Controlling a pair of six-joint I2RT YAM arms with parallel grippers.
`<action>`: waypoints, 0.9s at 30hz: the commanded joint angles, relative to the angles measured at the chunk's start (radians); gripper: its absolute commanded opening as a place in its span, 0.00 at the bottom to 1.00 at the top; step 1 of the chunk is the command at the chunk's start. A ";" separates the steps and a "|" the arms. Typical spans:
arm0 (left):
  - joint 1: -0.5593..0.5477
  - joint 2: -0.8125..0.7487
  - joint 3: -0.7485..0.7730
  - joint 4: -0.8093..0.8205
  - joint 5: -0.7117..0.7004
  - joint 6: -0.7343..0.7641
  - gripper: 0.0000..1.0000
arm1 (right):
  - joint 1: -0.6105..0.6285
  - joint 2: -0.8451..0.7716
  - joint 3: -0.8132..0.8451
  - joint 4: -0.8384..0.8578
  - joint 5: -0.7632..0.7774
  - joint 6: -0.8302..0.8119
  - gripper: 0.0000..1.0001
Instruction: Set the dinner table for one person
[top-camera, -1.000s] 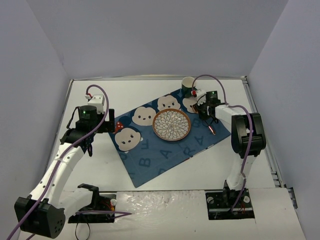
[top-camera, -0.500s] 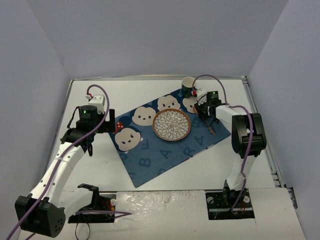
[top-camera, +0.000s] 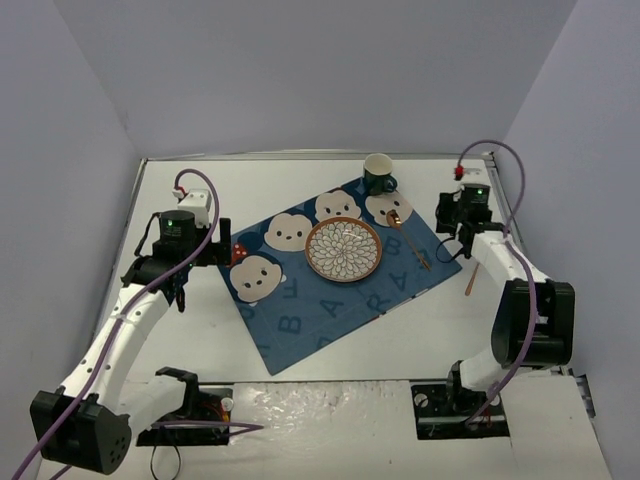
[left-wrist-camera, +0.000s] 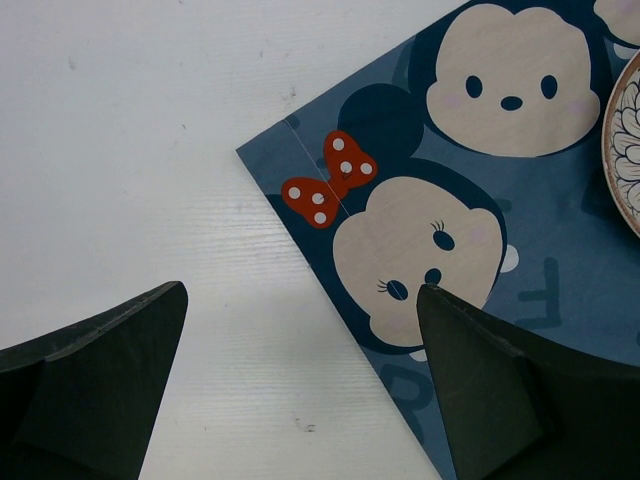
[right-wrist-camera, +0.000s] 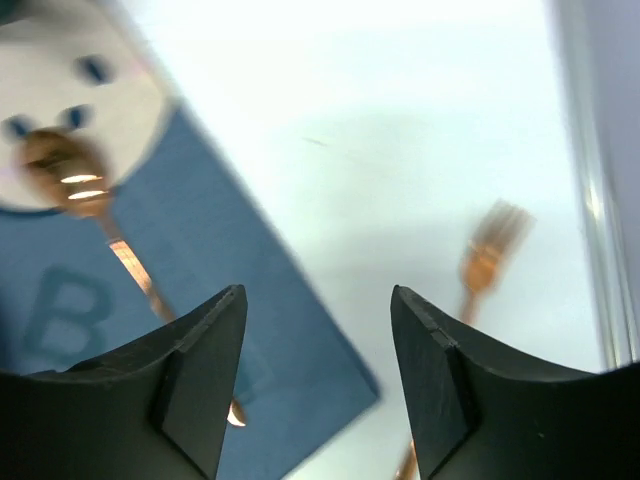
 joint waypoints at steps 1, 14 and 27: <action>-0.006 -0.014 0.072 0.019 0.009 -0.004 0.97 | -0.129 -0.052 -0.098 0.036 0.132 0.209 0.57; -0.058 -0.041 0.080 -0.011 -0.059 0.034 0.97 | -0.276 0.104 -0.108 0.090 -0.009 0.105 0.54; -0.083 -0.045 0.080 -0.018 -0.083 0.048 0.97 | -0.323 0.257 -0.064 0.111 -0.102 0.078 0.35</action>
